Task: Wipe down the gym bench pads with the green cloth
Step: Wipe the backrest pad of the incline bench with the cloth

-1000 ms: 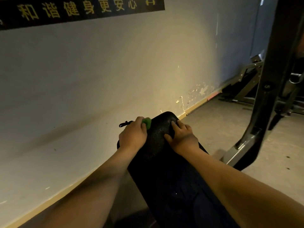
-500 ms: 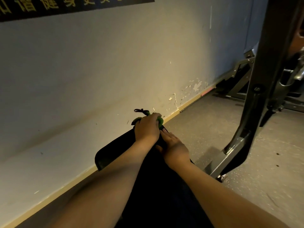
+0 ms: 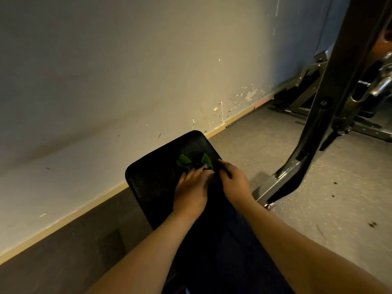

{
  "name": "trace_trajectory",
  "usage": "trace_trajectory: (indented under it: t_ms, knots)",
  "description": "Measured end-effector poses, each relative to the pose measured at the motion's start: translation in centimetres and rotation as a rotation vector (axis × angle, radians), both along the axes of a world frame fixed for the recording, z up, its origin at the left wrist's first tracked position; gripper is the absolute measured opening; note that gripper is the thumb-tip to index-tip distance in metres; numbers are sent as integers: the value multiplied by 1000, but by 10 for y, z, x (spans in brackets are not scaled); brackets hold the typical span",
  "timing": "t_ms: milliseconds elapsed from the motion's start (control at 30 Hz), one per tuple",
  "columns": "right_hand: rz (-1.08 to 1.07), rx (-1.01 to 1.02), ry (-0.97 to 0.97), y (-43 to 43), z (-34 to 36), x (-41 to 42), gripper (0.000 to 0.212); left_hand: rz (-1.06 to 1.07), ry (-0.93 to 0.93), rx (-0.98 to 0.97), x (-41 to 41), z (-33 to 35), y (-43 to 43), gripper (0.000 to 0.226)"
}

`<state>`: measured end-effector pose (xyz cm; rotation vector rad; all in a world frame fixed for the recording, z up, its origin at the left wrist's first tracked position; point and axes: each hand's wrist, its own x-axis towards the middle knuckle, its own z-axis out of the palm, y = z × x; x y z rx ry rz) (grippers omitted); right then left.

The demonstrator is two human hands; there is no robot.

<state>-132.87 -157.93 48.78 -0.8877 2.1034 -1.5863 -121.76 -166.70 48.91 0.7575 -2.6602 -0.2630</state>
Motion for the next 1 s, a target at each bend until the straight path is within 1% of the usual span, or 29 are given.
trace_trajectory:
  t_ms: [67, 133, 200, 233, 300, 333, 367, 433, 467, 500, 533, 600, 667, 700, 733, 800, 867, 900, 967, 1000]
  knots:
    - [29, -15, 66, 6, -9, 18, 36, -65, -19, 37, 21, -14, 17, 36]
    - [53, -24, 33, 13, -12, 36, 37, -127, 26, 99, 38, -19, 25, 33]
    - [49, -48, -41, 17, -11, 48, 34, -168, 152, 197, 51, -15, 25, 34]
    - [49, -64, -58, 17, -10, 53, 31, -155, 232, 242, 57, -11, 24, 38]
    - [88, -66, -24, 14, -6, 65, 28, -36, 359, 270, 66, 1, 20, 45]
    - [121, -62, 12, 10, -3, 73, 30, 39, 371, 246, 71, 6, 18, 45]
    - [162, -64, 40, 4, -1, 82, 33, 110, 338, 204, 75, 13, 18, 43]
    - [242, -57, 112, -11, 0, 100, 40, 245, 172, 150, 89, 13, 15, 45]
    - [275, -43, 175, -19, -2, 106, 41, 312, 111, 171, 96, 10, 13, 52]
    - [313, -13, 215, -28, -3, 110, 42, 365, 92, 215, 103, 6, 13, 61]
    - [338, 22, 276, -35, -4, 111, 42, 395, 121, 258, 109, 1, 14, 70]
    - [389, 64, 359, -42, -1, 103, 39, 427, 259, 378, 115, -7, 19, 85]
    - [408, 119, 536, -38, 0, 86, 44, 467, 383, 558, 112, -11, 22, 102]
    - [387, 157, 617, -33, -3, 74, 48, 476, 391, 611, 110, -12, 24, 109]
    - [335, 186, 647, -27, -7, 59, 52, 476, 370, 616, 108, -14, 26, 114]
    - [155, 175, 639, -16, -18, 30, 58, 466, 310, 592, 104, -18, 28, 114]
    - [-7, 143, 577, -13, -27, 16, 57, 468, 282, 573, 102, -22, 30, 112]
    - [-55, 132, 522, -16, -28, 20, 55, 475, 271, 569, 102, -23, 30, 111]
    - [-100, 88, 407, -25, -26, 39, 53, 479, 274, 566, 102, -27, 30, 110]
    - [-96, 56, 390, -29, -25, 53, 48, 472, 281, 570, 102, -29, 29, 110]
